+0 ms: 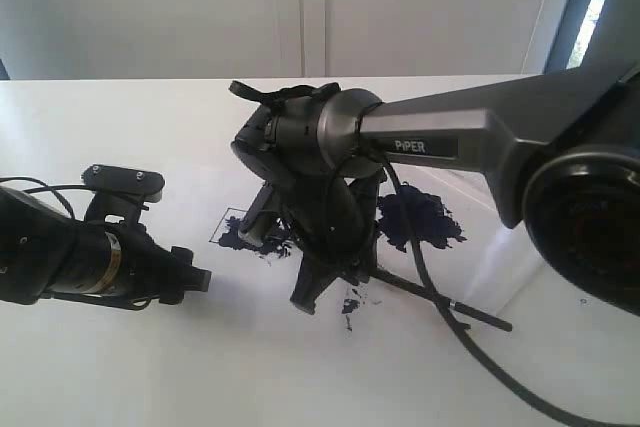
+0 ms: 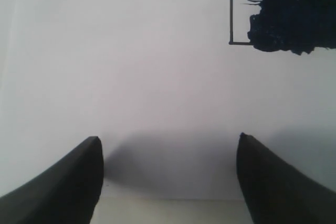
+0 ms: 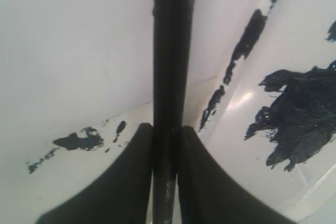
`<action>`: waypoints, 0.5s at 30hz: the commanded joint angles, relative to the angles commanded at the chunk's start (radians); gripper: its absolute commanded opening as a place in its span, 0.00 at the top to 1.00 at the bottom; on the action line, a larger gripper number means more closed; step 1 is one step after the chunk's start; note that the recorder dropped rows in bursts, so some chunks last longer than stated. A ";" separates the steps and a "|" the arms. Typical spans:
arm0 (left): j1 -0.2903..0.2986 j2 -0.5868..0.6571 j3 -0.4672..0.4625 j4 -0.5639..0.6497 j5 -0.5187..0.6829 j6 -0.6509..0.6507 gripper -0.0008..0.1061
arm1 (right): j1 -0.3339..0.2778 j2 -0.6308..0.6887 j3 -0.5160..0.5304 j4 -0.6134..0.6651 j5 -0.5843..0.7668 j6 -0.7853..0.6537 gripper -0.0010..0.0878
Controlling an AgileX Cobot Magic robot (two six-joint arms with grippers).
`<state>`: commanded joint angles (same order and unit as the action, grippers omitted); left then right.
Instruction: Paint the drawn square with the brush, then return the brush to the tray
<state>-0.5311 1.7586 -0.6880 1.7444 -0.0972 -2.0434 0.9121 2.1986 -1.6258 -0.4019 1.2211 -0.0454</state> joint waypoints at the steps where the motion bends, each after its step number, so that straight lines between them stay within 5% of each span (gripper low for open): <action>1: 0.000 0.000 0.000 0.000 0.000 0.000 0.30 | 0.000 0.000 0.000 0.000 0.000 0.000 0.99; 15: 0.000 0.000 0.000 0.000 -0.002 0.002 0.30 | 0.015 0.000 0.000 0.022 0.000 -0.004 0.99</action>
<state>-0.5311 1.7586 -0.6880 1.7444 -0.0988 -2.0417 0.9267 2.1986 -1.6258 -0.3803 1.2211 -0.0496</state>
